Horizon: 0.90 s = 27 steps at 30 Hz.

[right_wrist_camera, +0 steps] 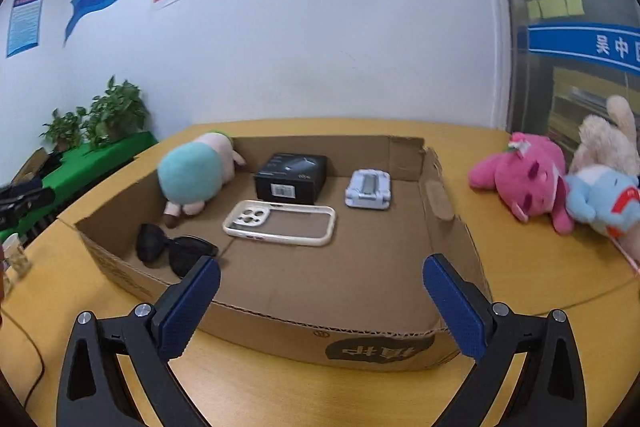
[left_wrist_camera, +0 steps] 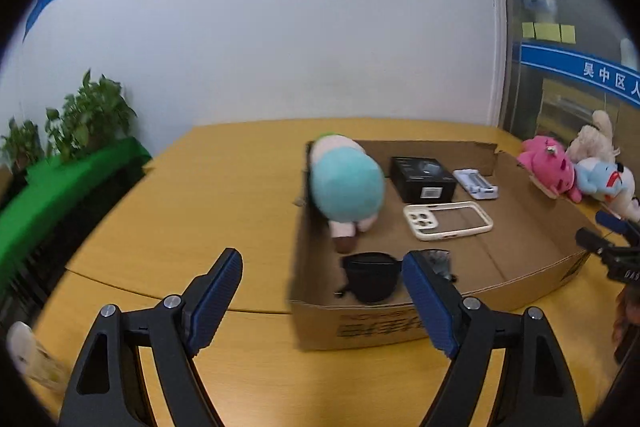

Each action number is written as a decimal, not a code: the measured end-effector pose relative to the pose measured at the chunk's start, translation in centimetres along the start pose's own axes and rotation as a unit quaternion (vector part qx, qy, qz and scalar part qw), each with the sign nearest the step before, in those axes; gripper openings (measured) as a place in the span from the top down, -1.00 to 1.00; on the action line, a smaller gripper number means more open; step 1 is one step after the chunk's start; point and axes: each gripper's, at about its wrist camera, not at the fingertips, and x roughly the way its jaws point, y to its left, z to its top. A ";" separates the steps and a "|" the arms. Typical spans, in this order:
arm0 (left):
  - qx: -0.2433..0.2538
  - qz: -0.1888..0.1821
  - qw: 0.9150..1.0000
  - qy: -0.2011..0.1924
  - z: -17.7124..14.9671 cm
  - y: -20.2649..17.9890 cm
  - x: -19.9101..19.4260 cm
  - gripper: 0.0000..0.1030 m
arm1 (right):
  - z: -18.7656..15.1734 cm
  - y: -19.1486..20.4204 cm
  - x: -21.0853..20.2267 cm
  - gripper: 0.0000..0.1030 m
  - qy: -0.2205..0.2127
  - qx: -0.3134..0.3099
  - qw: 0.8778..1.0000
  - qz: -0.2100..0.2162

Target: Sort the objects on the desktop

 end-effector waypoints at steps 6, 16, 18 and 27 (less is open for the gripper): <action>-0.018 0.014 1.000 0.020 -1.9 -3.2 4.9 -0.60 | -1.3 -0.6 2.4 -1.00 -0.007 0.006 0.999 -0.033; 0.008 0.034 0.999 -0.020 -3.2 -3.3 4.7 -0.65 | -2.3 -0.6 3.1 -1.00 -0.021 0.011 0.999 -0.048; 0.008 0.032 0.999 -0.028 -3.2 -3.3 4.9 -0.69 | -2.2 -0.7 3.3 -1.00 -0.020 0.012 0.998 -0.050; 0.007 0.046 0.998 -0.029 -2.7 -3.6 6.6 -0.99 | -1.7 -1.0 4.4 -1.00 -0.015 0.012 0.998 -0.055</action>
